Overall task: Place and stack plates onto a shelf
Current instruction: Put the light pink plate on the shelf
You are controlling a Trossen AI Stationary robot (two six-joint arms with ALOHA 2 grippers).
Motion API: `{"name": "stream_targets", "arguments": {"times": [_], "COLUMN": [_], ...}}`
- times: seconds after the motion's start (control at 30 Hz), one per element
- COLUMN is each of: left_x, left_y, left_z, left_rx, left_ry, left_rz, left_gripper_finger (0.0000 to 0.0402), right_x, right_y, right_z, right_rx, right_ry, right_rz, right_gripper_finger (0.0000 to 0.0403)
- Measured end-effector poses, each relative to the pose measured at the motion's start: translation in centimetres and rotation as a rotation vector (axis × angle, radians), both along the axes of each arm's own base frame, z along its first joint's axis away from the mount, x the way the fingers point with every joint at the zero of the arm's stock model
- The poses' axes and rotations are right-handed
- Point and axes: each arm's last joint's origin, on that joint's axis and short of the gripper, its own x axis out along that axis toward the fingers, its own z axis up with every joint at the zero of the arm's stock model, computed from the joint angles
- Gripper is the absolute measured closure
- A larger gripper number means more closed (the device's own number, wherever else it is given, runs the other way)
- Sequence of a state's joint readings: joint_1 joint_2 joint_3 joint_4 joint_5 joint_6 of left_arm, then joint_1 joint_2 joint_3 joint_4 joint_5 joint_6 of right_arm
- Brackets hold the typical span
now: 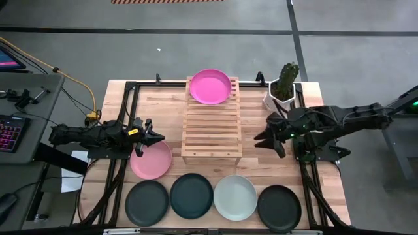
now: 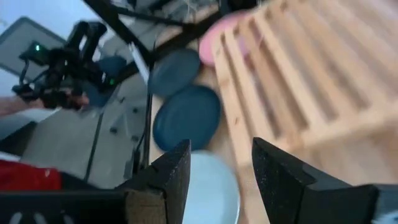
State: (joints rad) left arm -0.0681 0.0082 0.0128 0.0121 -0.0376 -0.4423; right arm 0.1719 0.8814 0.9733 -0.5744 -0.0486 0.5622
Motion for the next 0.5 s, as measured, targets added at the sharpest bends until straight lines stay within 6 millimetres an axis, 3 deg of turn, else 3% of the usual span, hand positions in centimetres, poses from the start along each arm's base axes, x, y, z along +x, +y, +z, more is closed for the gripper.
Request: {"name": "stream_targets", "arguments": {"times": [0.2, 0.5], "left_x": [0.0, -0.5], "left_y": [0.0, 0.6], "left_z": [0.2, 2.8], "left_rx": [0.018, -0.291], "left_ry": [-0.022, -0.312], "left_rz": [0.01, 0.154], "left_gripper_finger": [0.0401, 0.0401], "right_x": [0.4, 0.6], "right_y": [-0.1, -0.4], "right_z": [0.9, 1.2], "right_rx": [-0.048, -0.042], "right_ry": [-0.109, -0.146], "right_rz": [-0.034, -0.152], "right_gripper_finger": [0.0249, 0.0249]}}
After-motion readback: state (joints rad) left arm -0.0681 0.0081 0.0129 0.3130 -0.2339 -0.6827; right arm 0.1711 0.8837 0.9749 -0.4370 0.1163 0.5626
